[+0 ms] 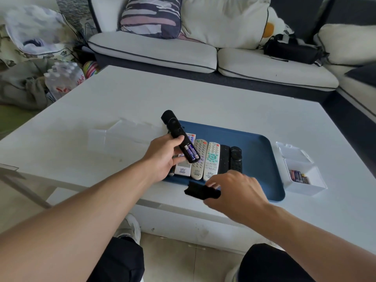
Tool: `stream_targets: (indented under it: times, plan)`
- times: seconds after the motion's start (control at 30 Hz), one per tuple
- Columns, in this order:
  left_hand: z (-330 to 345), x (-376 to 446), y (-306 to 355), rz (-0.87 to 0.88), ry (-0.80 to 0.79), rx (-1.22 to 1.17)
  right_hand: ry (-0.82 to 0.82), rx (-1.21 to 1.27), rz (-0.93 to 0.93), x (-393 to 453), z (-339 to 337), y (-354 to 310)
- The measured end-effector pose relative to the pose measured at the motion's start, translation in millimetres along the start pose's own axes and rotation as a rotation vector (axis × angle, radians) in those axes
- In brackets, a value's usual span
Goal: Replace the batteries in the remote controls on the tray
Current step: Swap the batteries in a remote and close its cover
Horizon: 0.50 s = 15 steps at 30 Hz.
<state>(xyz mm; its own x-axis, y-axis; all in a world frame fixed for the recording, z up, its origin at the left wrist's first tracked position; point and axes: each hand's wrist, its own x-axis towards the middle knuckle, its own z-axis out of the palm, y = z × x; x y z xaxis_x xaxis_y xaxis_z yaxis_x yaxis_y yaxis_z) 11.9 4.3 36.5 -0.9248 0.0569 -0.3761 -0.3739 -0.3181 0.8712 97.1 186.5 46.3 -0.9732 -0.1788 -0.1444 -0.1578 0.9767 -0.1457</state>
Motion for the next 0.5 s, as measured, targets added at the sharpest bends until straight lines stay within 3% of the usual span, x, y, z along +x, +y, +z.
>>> stream_targets:
  times: [0.07,0.2,0.37,0.5]
  plan:
    - [0.2,-0.3,-2.7,-0.005,-0.015,0.035,0.056,0.144,0.066,0.2,-7.4,3.8]
    - [7.9,-6.0,-4.6,-0.057,-0.040,-0.041,0.324,0.424,0.169,5.2,-16.5,7.4]
    - [24.6,-12.9,-11.2,-0.052,-0.177,0.013,0.404,0.328,0.196,17.3,-11.0,8.3]
    - [31.6,-15.2,-19.2,0.041,-0.153,0.097,0.398,0.288,0.157,18.0,-6.4,8.8]
